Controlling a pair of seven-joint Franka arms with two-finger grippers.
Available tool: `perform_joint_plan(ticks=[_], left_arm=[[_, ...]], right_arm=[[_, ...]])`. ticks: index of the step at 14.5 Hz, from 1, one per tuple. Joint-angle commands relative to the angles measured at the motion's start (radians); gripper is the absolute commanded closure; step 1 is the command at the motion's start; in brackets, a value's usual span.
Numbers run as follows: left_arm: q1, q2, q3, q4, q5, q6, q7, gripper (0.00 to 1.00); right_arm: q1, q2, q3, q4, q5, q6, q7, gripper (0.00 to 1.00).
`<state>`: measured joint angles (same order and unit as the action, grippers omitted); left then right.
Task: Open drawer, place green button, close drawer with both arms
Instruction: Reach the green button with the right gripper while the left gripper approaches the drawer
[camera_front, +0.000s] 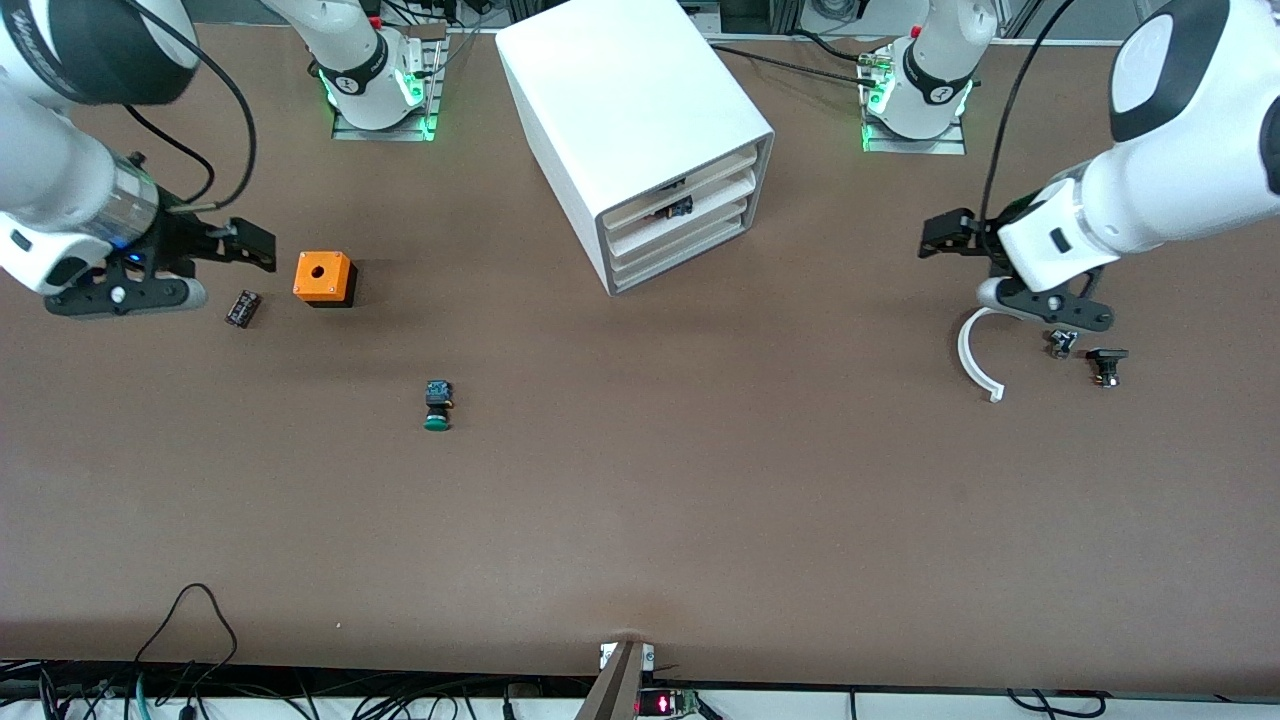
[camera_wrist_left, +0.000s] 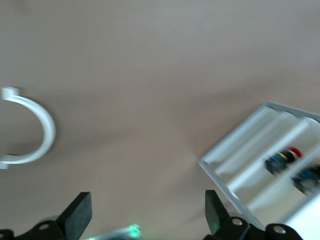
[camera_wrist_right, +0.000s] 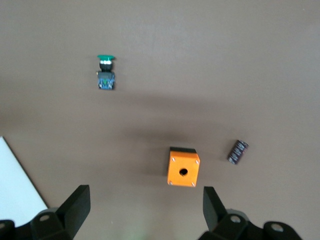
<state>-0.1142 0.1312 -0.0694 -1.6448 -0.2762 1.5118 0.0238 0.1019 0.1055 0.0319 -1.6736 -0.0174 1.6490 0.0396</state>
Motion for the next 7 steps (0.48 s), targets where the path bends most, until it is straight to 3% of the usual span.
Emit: perform_joint_plan(ticks=[1, 3, 7], left_arm=[[-0.007, 0.059, 0.002, 0.013, -0.165, -0.059, 0.027, 0.0], [-0.008, 0.105, 0.002, 0.007, -0.326, -0.079, 0.031, 0.0], [-0.005, 0.203, -0.02, -0.007, -0.463, -0.053, 0.185, 0.0]], right_arm=[[0.036, 0.046, -0.001, -0.017, -0.001, 0.073, 0.061, 0.0], [0.067, 0.077, 0.0, -0.04, -0.001, 0.142, 0.063, 0.0], [0.104, 0.152, 0.0, -0.098, -0.001, 0.316, 0.08, 0.0]])
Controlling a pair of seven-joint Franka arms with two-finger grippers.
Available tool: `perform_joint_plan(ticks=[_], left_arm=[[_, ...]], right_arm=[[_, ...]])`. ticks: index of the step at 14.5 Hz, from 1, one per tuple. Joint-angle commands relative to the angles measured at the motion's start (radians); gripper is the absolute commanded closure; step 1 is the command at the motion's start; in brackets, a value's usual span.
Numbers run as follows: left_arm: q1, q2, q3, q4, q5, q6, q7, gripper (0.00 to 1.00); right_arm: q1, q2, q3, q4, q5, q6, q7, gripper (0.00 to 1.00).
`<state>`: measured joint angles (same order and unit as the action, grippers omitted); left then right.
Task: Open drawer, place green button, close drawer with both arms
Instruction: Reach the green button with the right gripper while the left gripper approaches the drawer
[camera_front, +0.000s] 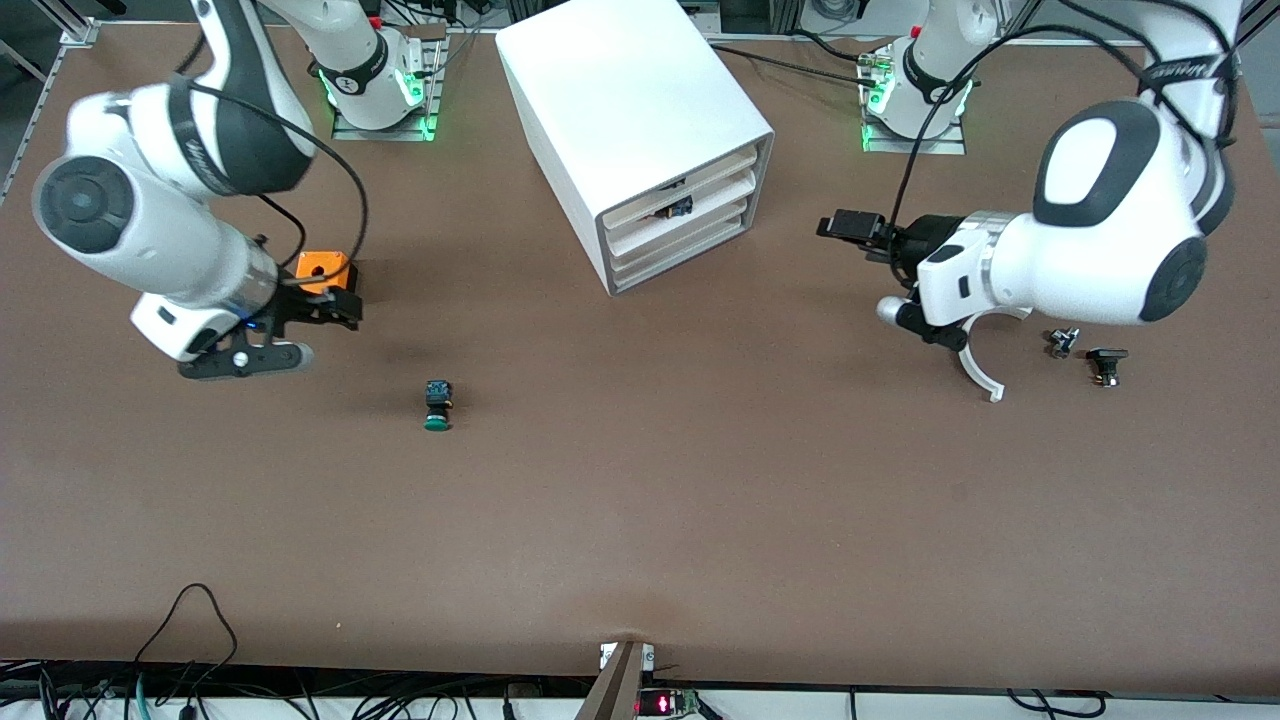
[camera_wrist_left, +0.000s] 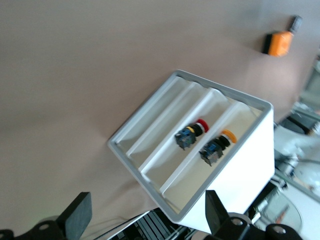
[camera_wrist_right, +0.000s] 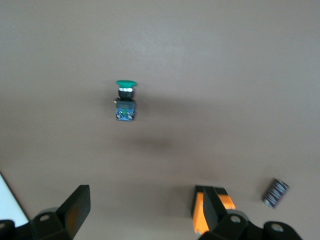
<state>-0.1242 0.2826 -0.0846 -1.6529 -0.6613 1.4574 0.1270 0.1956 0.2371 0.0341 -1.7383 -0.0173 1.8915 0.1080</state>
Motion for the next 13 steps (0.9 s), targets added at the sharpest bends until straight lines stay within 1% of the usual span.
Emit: perform_joint_plan(ticks=[1, 3, 6, 7, 9, 11, 13], left_arm=[[0.011, 0.069, -0.004, -0.04, -0.124, 0.008, 0.097, 0.0], [0.012, 0.072, -0.004, -0.124, -0.213, 0.035, 0.147, 0.0], [0.015, 0.072, -0.004, -0.321, -0.394, 0.153, 0.481, 0.0], [0.014, 0.07, -0.004, -0.37, -0.447, 0.173, 0.558, 0.0], [0.011, 0.07, -0.007, -0.45, -0.489, 0.249, 0.694, 0.0], [0.001, 0.072, -0.007, -0.531, -0.605, 0.265, 0.793, 0.01], [-0.006, 0.087, -0.023, -0.57, -0.639, 0.255, 0.838, 0.08]], right_arm=[[0.011, 0.039, -0.002, -0.058, -0.003, 0.13, 0.012, 0.0], [0.011, 0.073, -0.002, -0.101, -0.003, 0.231, 0.01, 0.0], [0.024, 0.149, -0.002, -0.112, -0.003, 0.332, 0.012, 0.0], [0.03, 0.168, -0.002, -0.118, -0.003, 0.366, 0.012, 0.0], [0.045, 0.204, 0.0, -0.151, -0.001, 0.47, 0.013, 0.0], [0.047, 0.247, 0.0, -0.188, -0.001, 0.576, 0.013, 0.0], [0.047, 0.286, 0.001, -0.21, -0.001, 0.658, 0.024, 0.0]])
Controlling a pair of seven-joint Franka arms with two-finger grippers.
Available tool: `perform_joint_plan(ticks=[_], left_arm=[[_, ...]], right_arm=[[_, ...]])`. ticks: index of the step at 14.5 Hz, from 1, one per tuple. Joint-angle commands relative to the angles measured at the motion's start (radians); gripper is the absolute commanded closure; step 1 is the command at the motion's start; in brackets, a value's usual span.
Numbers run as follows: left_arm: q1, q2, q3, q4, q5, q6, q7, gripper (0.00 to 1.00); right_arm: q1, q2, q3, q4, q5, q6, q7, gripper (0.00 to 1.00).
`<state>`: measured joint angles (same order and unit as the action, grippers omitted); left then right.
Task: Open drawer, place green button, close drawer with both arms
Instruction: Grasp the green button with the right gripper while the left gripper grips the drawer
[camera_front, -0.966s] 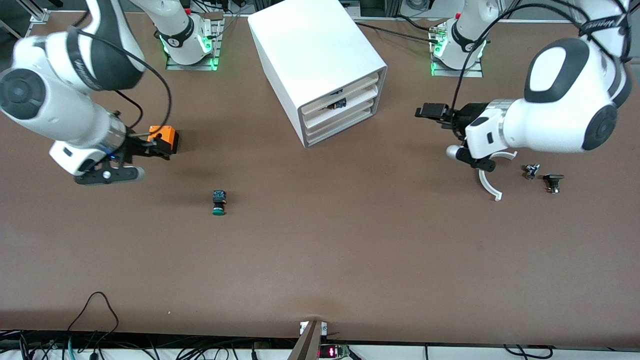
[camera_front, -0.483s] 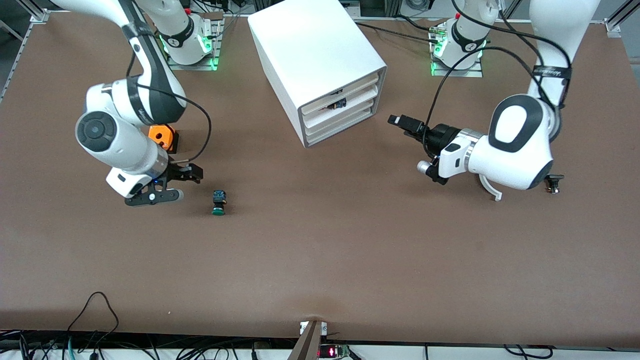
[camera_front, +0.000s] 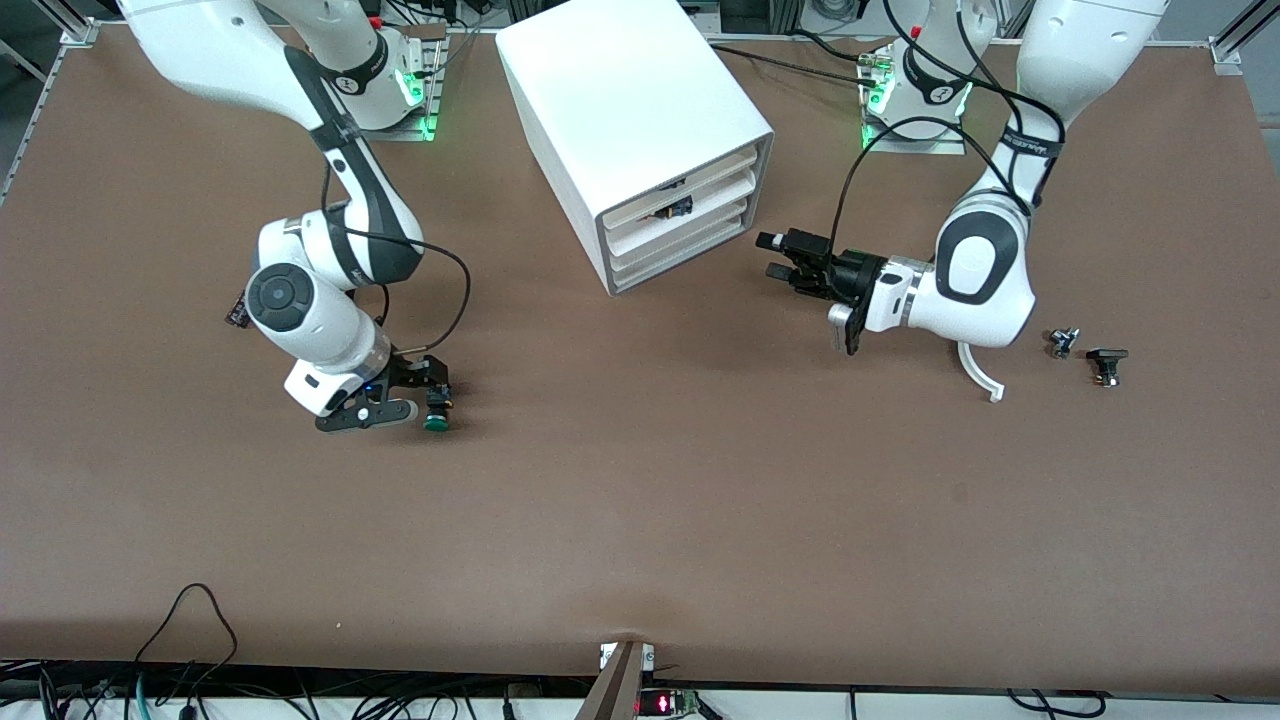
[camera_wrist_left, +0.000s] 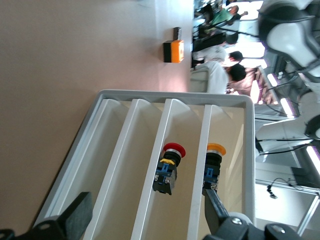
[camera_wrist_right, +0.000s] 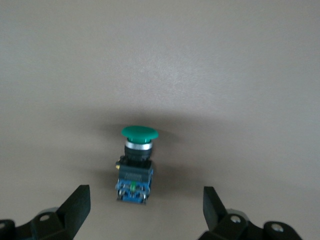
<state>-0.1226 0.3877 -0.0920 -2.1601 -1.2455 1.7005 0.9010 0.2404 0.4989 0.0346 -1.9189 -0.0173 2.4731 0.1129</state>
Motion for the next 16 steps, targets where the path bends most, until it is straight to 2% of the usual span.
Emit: perform_joint_plan(ticks=[1, 3, 9, 11, 12, 13, 15, 16], left_arm=[[-0.009, -0.01, -0.028, -0.075, -0.057, 0.011, 0.061, 0.1], [-0.011, 0.035, -0.049, -0.075, -0.061, 0.013, 0.065, 0.09], [-0.012, 0.074, -0.057, -0.073, -0.068, 0.019, 0.075, 0.06], [-0.008, 0.103, -0.057, -0.072, -0.071, 0.05, 0.195, 0.07], [0.001, 0.127, -0.057, -0.073, -0.074, 0.051, 0.257, 0.08], [0.001, 0.147, -0.058, -0.075, -0.086, 0.051, 0.304, 0.12], [-0.008, 0.193, -0.078, -0.078, -0.144, 0.05, 0.355, 0.23], [-0.006, 0.207, -0.104, -0.081, -0.175, 0.05, 0.358, 0.26]], right_arm=[[0.002, 0.041, 0.005, -0.031, -0.001, 0.093, 0.03, 0.0], [0.003, 0.062, 0.007, -0.029, -0.001, 0.105, 0.06, 0.0], [0.003, 0.092, 0.025, -0.026, -0.001, 0.127, 0.099, 0.01], [0.004, 0.092, 0.027, -0.025, -0.001, 0.125, 0.105, 0.02], [0.004, 0.092, 0.028, -0.025, -0.001, 0.121, 0.105, 0.06], [0.004, 0.092, 0.028, -0.022, -0.001, 0.119, 0.1, 0.18], [0.002, 0.092, 0.028, -0.019, -0.001, 0.116, 0.091, 0.78], [0.002, 0.092, 0.027, -0.019, -0.001, 0.113, 0.091, 1.0]])
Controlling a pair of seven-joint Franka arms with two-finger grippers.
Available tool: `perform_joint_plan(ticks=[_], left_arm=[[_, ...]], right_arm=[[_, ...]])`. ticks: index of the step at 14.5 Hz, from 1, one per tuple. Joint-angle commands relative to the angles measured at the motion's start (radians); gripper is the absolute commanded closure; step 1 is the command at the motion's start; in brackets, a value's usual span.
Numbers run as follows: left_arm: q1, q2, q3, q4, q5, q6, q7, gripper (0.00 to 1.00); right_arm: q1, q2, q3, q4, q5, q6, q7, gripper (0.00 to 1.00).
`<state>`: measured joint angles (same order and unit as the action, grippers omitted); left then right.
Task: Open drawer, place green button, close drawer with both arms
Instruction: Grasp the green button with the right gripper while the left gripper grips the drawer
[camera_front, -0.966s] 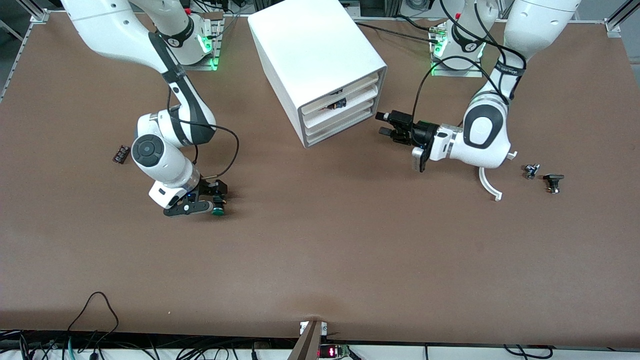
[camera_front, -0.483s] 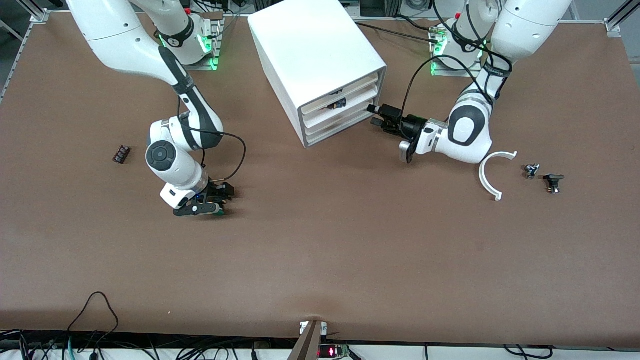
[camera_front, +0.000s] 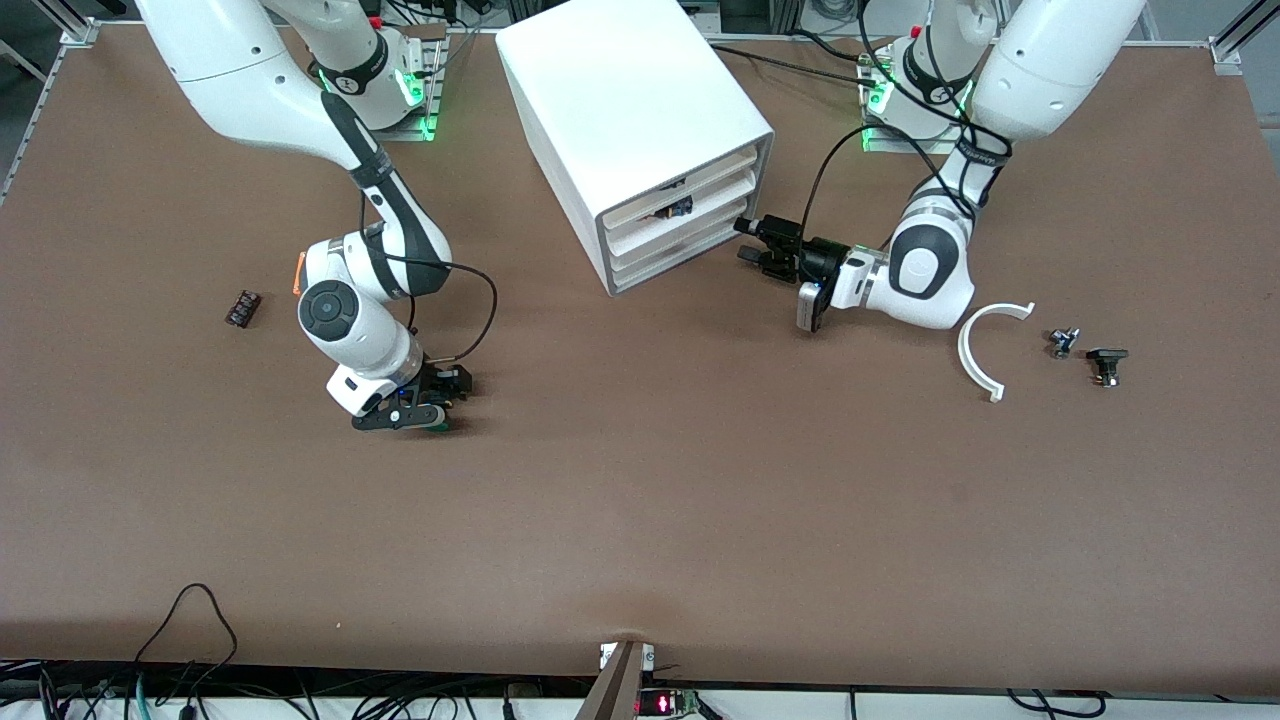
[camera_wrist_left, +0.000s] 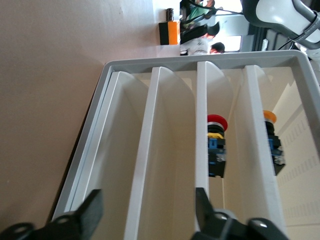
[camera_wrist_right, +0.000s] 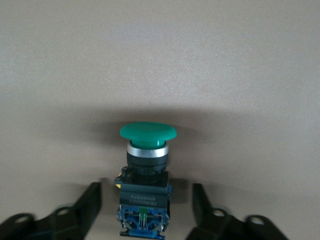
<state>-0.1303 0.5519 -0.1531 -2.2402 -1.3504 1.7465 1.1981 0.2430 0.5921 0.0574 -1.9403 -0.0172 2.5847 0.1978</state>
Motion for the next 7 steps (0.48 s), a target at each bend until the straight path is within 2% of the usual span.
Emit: perform_joint_plan(ticks=[1, 4, 7], left_arm=[[-0.002, 0.048, -0.052, -0.001, -0.084, 0.005, 0.061, 0.29], [-0.005, 0.054, -0.054, -0.009, -0.087, 0.004, 0.061, 0.43], [-0.005, 0.082, -0.074, -0.009, -0.088, 0.005, 0.061, 0.45]], right_arm=[[-0.001, -0.002, 0.004, 0.003, -0.001, 0.0, 0.006, 1.0], [-0.001, -0.003, 0.006, 0.004, -0.001, -0.001, 0.008, 1.0], [-0.002, -0.003, 0.006, 0.015, -0.001, -0.003, 0.008, 1.0]])
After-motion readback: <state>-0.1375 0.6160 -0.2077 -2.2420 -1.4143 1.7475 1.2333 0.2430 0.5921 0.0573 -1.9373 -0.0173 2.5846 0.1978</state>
